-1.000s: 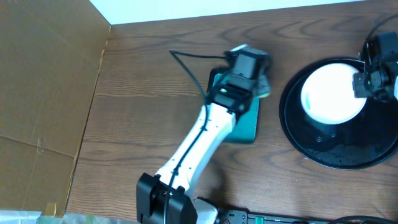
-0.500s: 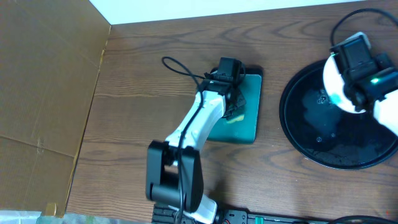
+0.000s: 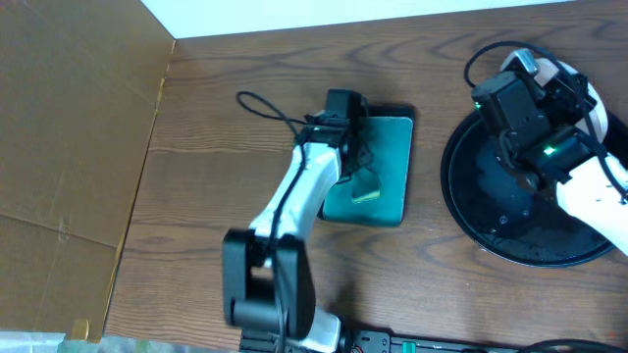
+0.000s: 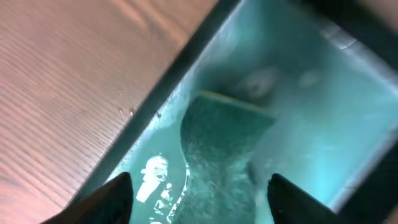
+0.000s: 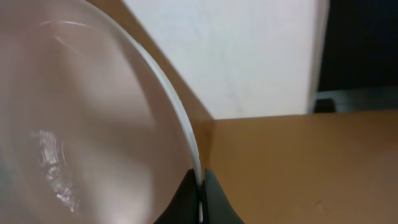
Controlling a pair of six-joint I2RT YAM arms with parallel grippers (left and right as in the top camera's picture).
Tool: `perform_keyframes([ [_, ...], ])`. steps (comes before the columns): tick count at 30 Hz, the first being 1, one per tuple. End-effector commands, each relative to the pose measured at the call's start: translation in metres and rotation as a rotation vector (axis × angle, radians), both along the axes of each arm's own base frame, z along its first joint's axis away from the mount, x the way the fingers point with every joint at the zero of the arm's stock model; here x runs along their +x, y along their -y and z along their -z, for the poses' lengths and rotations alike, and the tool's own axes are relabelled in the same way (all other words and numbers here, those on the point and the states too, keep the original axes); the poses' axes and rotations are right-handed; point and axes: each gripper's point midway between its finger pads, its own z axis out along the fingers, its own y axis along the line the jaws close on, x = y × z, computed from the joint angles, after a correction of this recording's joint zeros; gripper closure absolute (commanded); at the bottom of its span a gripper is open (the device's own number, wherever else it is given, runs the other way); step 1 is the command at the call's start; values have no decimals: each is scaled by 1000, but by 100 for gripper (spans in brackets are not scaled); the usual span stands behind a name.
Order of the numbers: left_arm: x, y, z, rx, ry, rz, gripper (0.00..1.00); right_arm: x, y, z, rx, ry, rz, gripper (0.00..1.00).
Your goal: Clean dirty plates on tray and stack at the side
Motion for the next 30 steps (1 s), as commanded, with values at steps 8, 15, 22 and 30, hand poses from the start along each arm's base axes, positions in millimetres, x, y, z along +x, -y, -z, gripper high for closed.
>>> perform_keyframes([
  [8,2,-17,-82,59,233,-46,19,-14,-1,-61,-269,63,67,99],
  [15,-9,-27,-78,116,188,-68,19,-12,-21,-24,-146,-21,-77,99],
  [22,-11,-28,-77,117,176,-67,18,-7,-21,-14,-91,-48,-110,99],
  [30,-13,-28,-76,118,170,-66,18,37,37,-18,291,143,35,99],
])
